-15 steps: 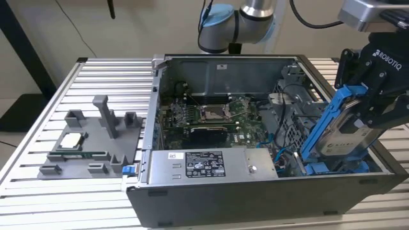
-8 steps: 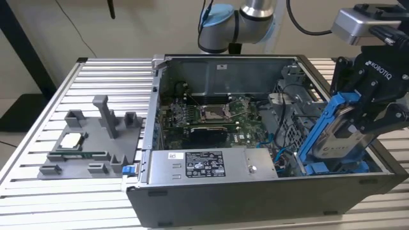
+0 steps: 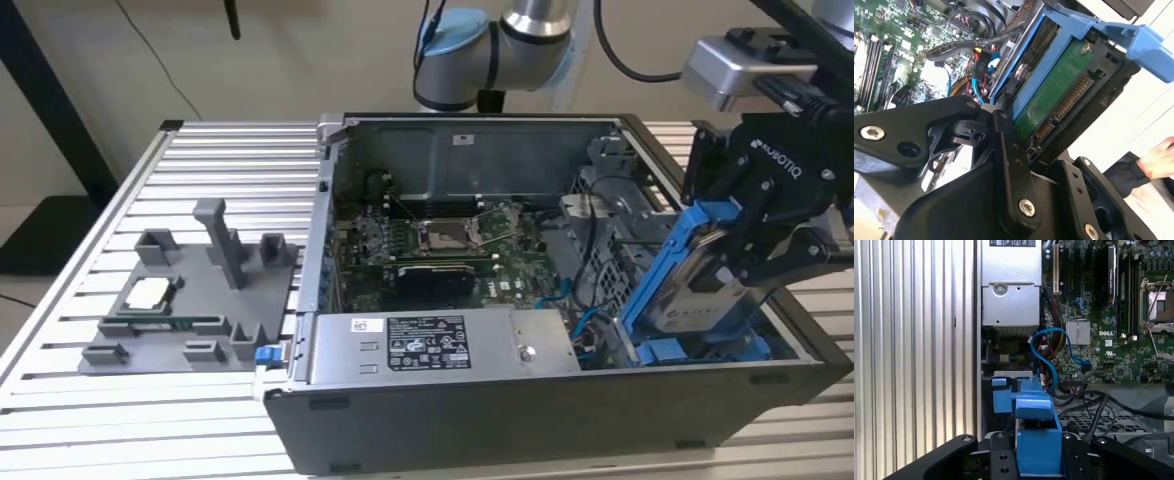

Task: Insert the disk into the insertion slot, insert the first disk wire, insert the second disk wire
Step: 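Insert the disk into the insertion slot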

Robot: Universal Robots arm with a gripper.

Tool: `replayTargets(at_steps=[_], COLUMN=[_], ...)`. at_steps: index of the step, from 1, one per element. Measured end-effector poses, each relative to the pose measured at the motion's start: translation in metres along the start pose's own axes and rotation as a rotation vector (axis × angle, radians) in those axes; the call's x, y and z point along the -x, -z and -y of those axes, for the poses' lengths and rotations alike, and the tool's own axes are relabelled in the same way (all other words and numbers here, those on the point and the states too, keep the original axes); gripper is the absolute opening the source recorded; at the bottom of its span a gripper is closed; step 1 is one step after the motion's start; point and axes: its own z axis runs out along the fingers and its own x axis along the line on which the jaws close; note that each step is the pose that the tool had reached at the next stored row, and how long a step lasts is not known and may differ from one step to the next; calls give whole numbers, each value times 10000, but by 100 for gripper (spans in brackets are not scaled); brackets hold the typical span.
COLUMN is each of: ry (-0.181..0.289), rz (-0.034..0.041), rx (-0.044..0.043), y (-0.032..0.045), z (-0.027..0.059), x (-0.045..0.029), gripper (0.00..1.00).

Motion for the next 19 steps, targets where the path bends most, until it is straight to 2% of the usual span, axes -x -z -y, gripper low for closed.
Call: replayTargets(at_steps=[10, 13, 14, 19], ry=[0, 1, 2, 6], rz=[6, 31, 45, 87], rx=[2, 1, 0, -9], y=[-164, -160, -142, -4], z=[13, 13, 12, 6], x=[3, 2, 3, 8], gripper=[33, 34, 41, 41])
